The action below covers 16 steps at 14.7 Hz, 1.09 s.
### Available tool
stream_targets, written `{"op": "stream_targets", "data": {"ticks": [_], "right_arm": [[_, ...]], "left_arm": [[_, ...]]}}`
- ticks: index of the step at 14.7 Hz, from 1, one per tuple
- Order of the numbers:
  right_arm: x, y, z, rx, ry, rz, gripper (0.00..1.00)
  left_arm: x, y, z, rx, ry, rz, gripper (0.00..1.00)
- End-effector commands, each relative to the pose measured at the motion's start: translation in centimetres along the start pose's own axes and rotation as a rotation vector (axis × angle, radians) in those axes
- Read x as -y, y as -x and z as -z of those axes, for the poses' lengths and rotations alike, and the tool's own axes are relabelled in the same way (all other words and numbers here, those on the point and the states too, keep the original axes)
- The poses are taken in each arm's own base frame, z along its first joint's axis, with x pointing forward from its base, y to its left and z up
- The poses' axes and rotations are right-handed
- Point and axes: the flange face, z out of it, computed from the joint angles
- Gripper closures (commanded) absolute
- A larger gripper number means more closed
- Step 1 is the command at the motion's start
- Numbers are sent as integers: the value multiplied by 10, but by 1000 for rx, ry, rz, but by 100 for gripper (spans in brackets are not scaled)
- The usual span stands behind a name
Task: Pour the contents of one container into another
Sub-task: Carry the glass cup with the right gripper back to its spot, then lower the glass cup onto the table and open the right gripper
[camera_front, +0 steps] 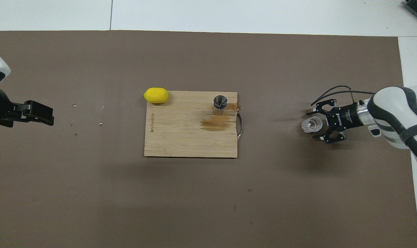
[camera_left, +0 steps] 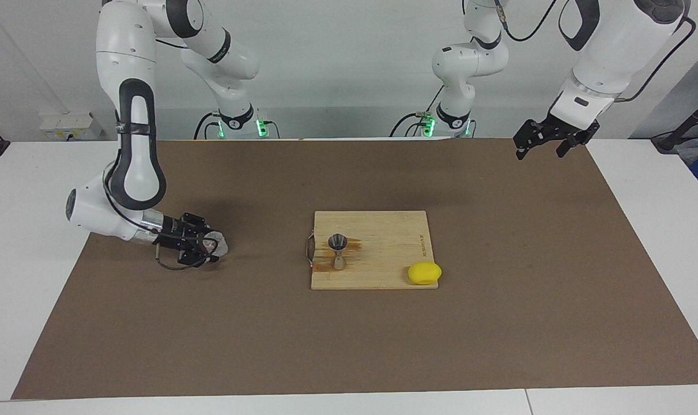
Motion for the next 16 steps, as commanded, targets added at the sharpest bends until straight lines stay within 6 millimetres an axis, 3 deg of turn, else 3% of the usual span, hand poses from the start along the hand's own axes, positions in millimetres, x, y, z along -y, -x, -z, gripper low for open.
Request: {"op": "stream_targets", "data": {"ticks": [1, 3, 7, 11, 16], "right_arm": [[-9, 8, 29, -24, -51, 35, 0], [-12, 22, 52, -88, -41, 78, 0], [-16, 62, 72, -241, 93, 283, 0], [-11, 105, 51, -281, 271, 564, 0], [-3, 180, 8, -396, 502, 813, 0]], "left_arm": [[2, 6, 0, -2, 9, 1, 0], [3, 6, 0, -2, 9, 3, 0], [3, 6, 0, -2, 9, 3, 0], [3, 6, 0, -2, 9, 3, 0], [3, 6, 0, -2, 9, 3, 0]]}}
